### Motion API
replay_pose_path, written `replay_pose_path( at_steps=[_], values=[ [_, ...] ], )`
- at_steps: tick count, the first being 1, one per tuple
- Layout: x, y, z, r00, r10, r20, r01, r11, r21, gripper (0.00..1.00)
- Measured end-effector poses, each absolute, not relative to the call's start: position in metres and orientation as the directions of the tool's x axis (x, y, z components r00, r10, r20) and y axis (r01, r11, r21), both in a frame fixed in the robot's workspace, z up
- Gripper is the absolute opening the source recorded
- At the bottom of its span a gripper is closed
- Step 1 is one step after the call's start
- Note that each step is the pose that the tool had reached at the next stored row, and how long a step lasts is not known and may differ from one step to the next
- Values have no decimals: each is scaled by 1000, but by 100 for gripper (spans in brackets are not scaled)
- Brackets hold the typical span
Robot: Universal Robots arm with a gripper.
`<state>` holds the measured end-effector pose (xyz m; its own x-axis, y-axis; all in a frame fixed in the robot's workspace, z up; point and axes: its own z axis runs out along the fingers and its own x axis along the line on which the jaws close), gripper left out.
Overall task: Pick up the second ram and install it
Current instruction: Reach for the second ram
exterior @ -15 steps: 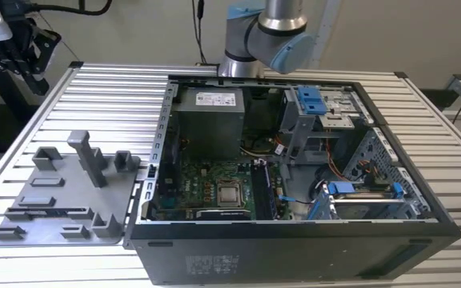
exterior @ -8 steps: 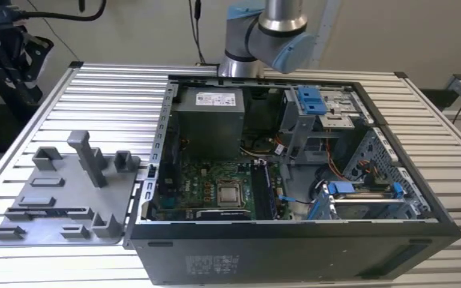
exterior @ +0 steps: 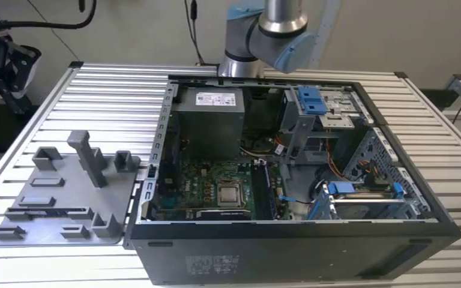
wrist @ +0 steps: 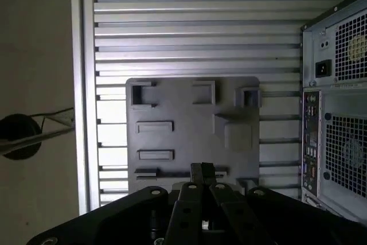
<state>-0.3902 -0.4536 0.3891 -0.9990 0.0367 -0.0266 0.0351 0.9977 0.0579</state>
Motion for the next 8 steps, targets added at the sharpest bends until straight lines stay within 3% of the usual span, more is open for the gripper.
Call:
replay_pose_path(
  at_steps=[8],
  values=[
    [-391,-482,389,-999,37,-27,35,998,58,11]
  ],
)
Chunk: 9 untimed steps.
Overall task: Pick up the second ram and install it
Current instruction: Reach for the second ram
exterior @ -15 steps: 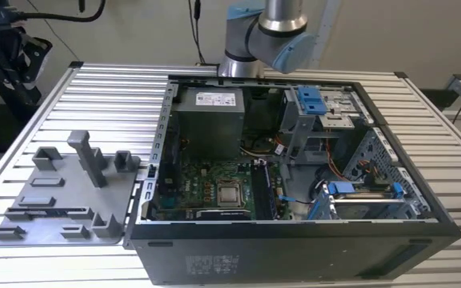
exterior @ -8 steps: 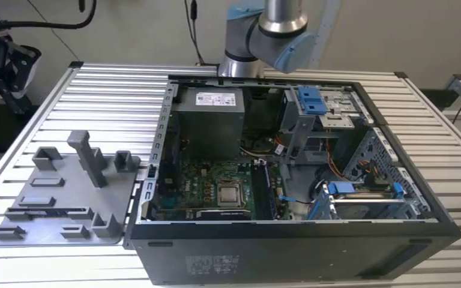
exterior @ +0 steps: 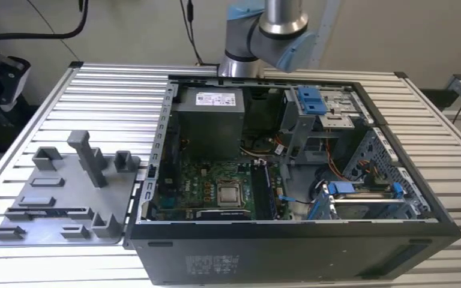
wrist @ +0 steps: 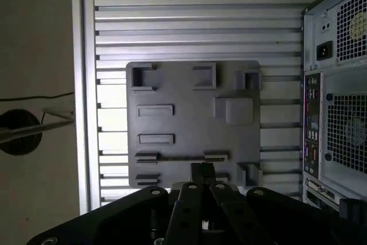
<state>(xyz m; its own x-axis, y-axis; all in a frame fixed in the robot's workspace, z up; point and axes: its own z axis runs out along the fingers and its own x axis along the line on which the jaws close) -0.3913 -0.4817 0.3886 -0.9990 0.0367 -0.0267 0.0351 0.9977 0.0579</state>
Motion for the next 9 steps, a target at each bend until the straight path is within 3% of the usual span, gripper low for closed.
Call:
replay_pose_path(
  at_steps=[9],
  values=[
    [-391,-492,388,-999,37,-27,35,998,58,11]
  ],
)
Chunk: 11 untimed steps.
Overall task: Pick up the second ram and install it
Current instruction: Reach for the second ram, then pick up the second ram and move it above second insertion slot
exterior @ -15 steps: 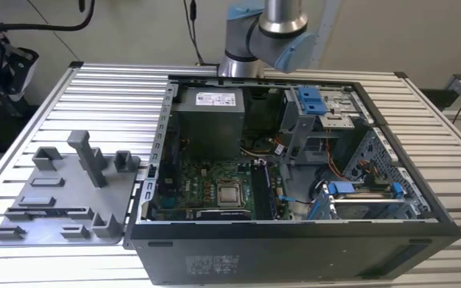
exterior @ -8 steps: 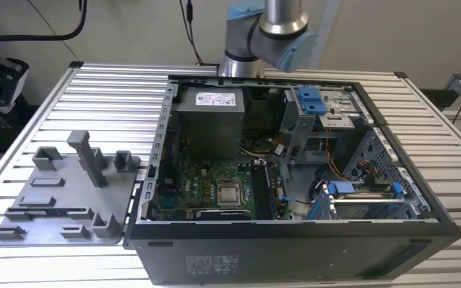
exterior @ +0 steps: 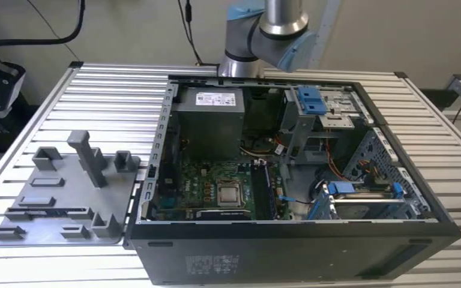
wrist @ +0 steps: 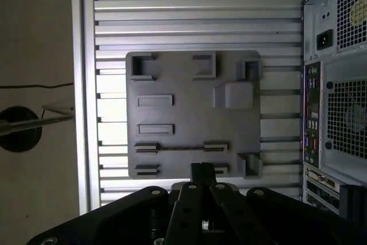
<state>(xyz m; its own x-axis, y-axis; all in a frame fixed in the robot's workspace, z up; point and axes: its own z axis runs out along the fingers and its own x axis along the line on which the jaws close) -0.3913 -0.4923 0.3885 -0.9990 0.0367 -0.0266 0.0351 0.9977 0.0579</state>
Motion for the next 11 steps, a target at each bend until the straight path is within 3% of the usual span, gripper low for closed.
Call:
replay_pose_path(
  at_steps=[11],
  values=[
    [-391,-492,388,-999,37,-25,35,998,58,11]
  ],
)
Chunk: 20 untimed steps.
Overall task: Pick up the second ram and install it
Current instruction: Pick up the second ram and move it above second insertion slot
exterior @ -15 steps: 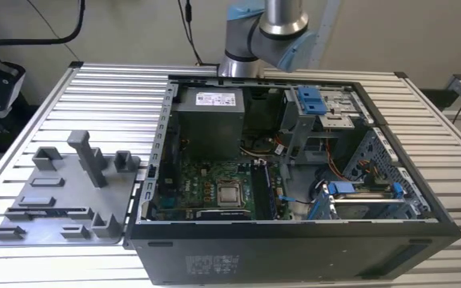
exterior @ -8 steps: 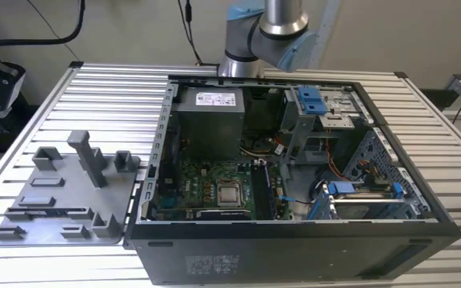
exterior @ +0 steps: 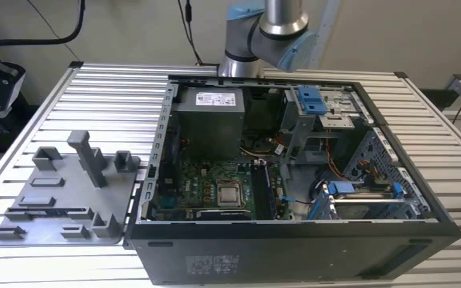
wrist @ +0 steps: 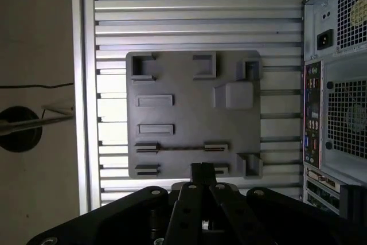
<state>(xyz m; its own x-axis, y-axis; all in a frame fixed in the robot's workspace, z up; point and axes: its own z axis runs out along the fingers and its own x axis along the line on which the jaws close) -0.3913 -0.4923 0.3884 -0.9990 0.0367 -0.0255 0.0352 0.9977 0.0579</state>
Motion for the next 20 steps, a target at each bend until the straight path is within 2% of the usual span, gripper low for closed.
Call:
replay_pose_path(
  at_steps=[5,20],
  values=[
    [-391,-492,388,-999,20,-26,19,998,57,11],
    [-391,-491,388,-978,-207,-26,-208,977,51,11]
  ],
)
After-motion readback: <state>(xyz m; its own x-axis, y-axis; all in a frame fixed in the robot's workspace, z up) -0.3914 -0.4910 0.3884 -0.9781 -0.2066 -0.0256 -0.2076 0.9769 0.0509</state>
